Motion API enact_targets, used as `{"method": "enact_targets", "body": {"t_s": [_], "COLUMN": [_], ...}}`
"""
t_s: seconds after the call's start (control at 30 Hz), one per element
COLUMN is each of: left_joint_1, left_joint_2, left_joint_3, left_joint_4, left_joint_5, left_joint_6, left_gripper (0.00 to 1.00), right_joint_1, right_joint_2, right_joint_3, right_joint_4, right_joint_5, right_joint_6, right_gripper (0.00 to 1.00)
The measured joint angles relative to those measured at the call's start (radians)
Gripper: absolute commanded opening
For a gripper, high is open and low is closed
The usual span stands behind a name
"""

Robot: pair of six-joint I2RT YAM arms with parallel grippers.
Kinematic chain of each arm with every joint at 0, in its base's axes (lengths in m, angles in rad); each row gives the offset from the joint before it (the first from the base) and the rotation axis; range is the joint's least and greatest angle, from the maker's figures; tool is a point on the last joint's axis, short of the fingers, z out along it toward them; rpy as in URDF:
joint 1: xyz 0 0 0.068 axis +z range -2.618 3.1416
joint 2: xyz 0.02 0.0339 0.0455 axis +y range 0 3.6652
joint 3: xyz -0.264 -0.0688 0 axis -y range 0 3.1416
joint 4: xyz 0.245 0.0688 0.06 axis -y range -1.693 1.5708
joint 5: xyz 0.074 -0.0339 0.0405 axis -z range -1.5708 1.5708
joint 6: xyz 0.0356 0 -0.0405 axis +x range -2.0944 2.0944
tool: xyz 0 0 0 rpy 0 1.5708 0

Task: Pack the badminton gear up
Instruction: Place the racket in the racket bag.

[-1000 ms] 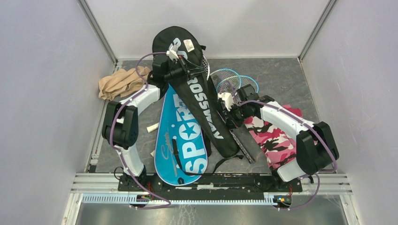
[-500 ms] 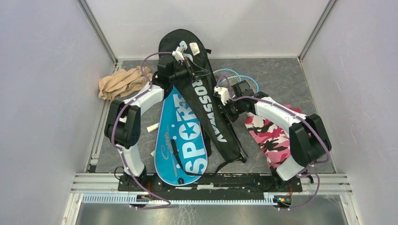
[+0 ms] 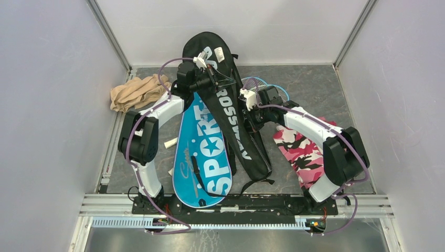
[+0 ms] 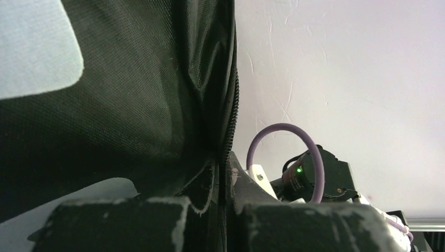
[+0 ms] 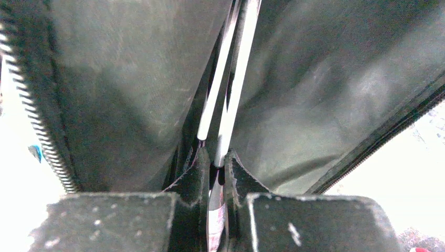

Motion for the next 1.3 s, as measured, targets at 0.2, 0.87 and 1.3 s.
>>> {"method": "enact_targets", "body": {"t_s": [0.2,0.87,1.3], "left_joint_1": [0.001,0.002,0.000], "left_joint_2": [0.027,0.061,0.068], "left_joint_3": [0.000,0.000,0.000], "left_joint_4": [0.030,0.102,0.089], "left_joint_5": [-0.015,-0.041,0.020], "left_joint_6": [-0.002,-0.115,-0.116], "left_gripper": [0.02,0.02,0.02], "right_joint_1": [0.002,0.042,0.026], "right_joint_2": [0.004,0.049,-0.124], "right_joint_3": [0.000,-0.013,-0.074], "right_joint_4": [0.041,0.177,0.167], "right_joint_5": [0.034,0.129,0.275], "right_joint_6": [0.076,0.206,-0.027], "right_gripper": [0.00,0.44,0.79]}}
